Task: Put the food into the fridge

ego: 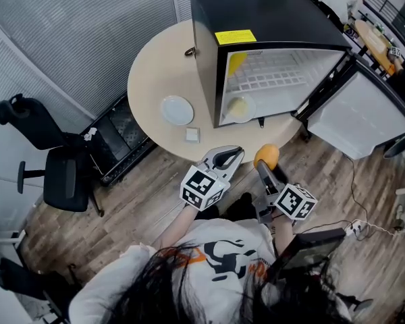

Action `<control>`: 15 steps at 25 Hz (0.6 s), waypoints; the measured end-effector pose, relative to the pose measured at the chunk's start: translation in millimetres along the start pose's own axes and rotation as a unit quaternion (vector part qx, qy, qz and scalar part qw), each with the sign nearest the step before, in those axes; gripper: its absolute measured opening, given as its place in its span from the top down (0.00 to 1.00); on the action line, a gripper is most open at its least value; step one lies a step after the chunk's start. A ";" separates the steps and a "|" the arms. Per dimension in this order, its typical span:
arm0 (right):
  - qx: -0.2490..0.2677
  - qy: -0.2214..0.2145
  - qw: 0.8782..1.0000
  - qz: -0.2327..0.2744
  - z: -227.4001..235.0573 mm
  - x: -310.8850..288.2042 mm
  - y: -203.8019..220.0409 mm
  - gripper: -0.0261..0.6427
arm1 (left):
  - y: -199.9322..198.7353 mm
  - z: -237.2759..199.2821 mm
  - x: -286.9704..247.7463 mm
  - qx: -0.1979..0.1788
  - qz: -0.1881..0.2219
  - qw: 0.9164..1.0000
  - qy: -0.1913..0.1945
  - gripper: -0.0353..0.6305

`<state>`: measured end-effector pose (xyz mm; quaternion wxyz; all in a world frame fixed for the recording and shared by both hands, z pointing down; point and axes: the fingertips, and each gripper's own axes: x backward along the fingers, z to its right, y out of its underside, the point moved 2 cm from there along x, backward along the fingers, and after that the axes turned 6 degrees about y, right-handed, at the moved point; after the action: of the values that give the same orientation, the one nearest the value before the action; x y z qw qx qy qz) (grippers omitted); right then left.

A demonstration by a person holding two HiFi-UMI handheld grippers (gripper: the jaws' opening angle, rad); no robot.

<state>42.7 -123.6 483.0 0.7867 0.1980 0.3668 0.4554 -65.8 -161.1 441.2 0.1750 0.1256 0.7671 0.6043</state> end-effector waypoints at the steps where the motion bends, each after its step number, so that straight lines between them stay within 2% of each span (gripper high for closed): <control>1: 0.002 0.002 1.000 0.003 -0.2 -0.9 -2.1 0.53 | -0.7 -0.2 -1.0 -0.001 0.000 1.000 0.002 0.92; 8: 0.013 0.001 1.000 -0.005 1.1 -13.3 -8.4 0.53 | -2.3 -7.7 -9.5 -0.001 0.000 1.000 0.003 0.92; 15: 0.032 -0.008 0.999 -0.002 12.5 -32.8 -38.9 0.53 | -6.8 -21.8 -29.2 -0.001 -0.002 1.000 -0.016 0.92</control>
<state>64.0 -171.3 479.0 0.7835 0.2258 0.3755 0.4406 -48.3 -193.8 442.5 0.1884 0.1338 0.7639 0.6026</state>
